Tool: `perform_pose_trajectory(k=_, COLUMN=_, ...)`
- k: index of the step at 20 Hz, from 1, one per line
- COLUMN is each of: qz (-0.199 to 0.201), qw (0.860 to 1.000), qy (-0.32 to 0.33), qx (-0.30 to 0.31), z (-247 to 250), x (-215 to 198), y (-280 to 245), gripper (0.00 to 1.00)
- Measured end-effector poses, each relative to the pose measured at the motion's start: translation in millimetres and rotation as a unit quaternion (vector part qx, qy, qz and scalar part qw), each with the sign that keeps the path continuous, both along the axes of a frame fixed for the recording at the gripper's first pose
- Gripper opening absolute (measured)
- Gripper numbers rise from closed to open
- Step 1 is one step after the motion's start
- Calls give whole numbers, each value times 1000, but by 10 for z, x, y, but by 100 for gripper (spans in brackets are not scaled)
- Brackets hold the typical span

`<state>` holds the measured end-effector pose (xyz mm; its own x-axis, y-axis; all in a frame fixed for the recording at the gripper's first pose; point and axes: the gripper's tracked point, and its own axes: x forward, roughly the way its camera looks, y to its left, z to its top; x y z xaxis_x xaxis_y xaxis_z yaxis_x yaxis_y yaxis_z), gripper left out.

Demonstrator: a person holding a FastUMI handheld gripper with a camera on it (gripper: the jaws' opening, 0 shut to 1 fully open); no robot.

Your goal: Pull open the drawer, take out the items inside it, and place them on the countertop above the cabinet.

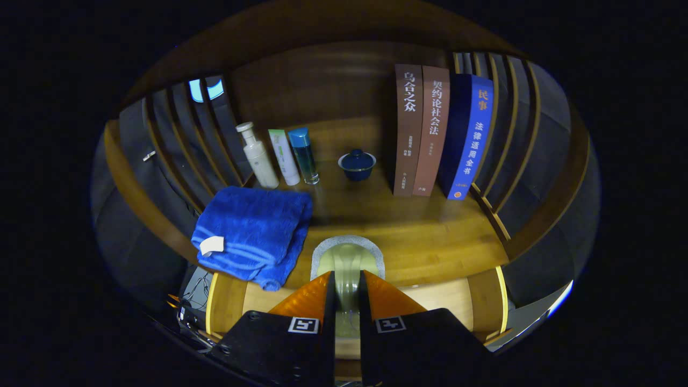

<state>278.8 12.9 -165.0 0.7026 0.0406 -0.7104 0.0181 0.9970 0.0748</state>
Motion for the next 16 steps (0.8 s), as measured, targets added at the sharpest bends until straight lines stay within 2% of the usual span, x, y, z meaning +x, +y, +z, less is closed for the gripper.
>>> perform_pose_trajectory(k=7, qz=0, qw=1000, qy=27, qx=-7, z=-197, x=548, y=-55, gripper=24)
perform_pose_trajectory(k=15, qz=0, qw=999, qy=36, qx=-1, z=-310, x=674, y=-38, gripper=24)
perform_pose_trajectory(k=16, qz=1, qw=999, qy=35, qx=-4, z=-307, x=670, y=-53, gripper=27)
